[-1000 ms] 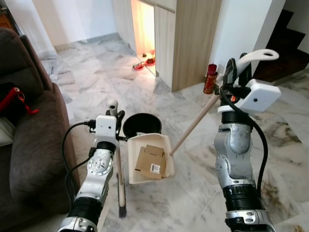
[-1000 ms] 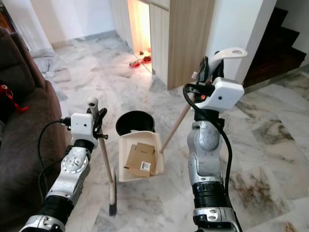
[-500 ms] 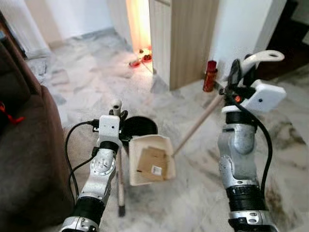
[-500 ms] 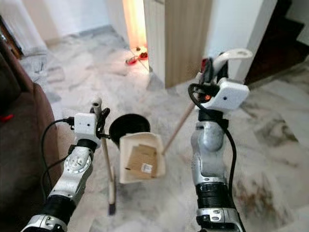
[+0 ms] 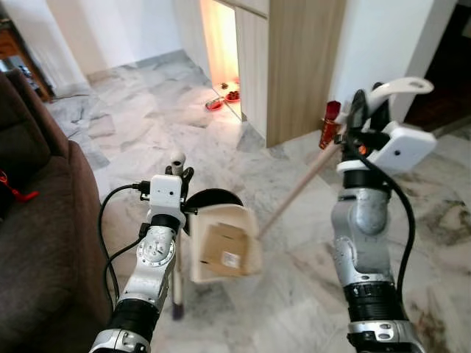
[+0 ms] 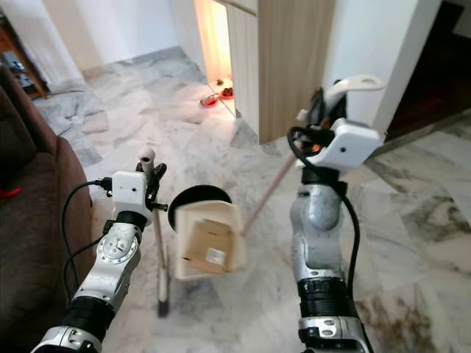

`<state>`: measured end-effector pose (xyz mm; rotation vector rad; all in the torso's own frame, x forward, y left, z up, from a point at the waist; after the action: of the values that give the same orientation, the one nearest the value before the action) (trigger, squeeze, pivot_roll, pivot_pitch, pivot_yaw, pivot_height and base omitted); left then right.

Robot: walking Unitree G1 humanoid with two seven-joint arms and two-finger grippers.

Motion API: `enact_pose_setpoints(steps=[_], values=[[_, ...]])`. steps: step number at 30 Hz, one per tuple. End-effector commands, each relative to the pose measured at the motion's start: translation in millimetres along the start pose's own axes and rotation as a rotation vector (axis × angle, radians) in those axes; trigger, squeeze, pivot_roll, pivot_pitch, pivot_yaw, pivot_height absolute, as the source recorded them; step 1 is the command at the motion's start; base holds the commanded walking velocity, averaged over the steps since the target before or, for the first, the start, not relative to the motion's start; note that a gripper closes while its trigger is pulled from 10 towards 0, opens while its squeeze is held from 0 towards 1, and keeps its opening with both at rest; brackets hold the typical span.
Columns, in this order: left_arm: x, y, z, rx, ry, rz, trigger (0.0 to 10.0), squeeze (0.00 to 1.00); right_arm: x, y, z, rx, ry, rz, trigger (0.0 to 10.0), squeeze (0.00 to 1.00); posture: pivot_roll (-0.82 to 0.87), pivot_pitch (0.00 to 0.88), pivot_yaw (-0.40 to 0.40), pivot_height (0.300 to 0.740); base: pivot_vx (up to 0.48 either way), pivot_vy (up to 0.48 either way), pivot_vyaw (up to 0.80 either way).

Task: Sweep floor

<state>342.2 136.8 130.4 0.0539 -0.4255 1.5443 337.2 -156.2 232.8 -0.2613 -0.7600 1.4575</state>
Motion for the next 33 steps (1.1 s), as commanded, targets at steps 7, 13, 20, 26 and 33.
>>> enact_pose_setpoints(steps=[7,13,20,26,33], values=[[10.6,-4.3,6.2,-0.030,-0.018,0.028,10.0,0.00,18.8,-8.2,15.3,-0.080,-0.041,0.048,10.0,0.00,-0.06,0.000,0.065,0.740,0.360,0.000,0.00],[10.6,-4.3,6.2,-0.030,-0.018,0.028,10.0,0.00,18.8,-8.2,15.3,-0.080,-0.041,0.048,10.0,0.00,-0.06,0.000,0.065,0.740,0.360,0.000,0.00],[10.6,-4.3,6.2,-0.030,-0.018,0.028,10.0,0.00,18.8,-8.2,15.3,-0.080,-0.041,0.048,10.0,0.00,-0.06,0.000,0.065,0.740,0.360,0.000,0.00],[37.3,11.7,-3.5,-0.013,-0.073,0.120,10.0,0.00,30.5,-8.7,13.1,-0.057,-0.066,0.108,10.0,0.00,-0.03,0.000,0.060,0.740,0.240,0.000,0.00],[70.4,39.0,-13.2,0.023,-0.151,0.211,10.0,0.00,30.5,-9.1,12.6,-0.050,-0.073,0.116,10.0,0.00,-0.02,0.000,0.054,0.740,0.000,0.000,0.00]])
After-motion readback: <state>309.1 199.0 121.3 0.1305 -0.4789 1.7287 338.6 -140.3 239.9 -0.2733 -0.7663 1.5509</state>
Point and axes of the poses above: a point about 5 cm out from each wrist's last joint towards the gripper, its own y axis pointing back from the gripper into the wrist, its own z axis along the axis of the wrist's last joint, x = y × z, the point moved 1 cm from there along -y, pointing out of the wrist towards the gripper, and after that the axes turned 11 degrees about -y, right-handed, at the moved point
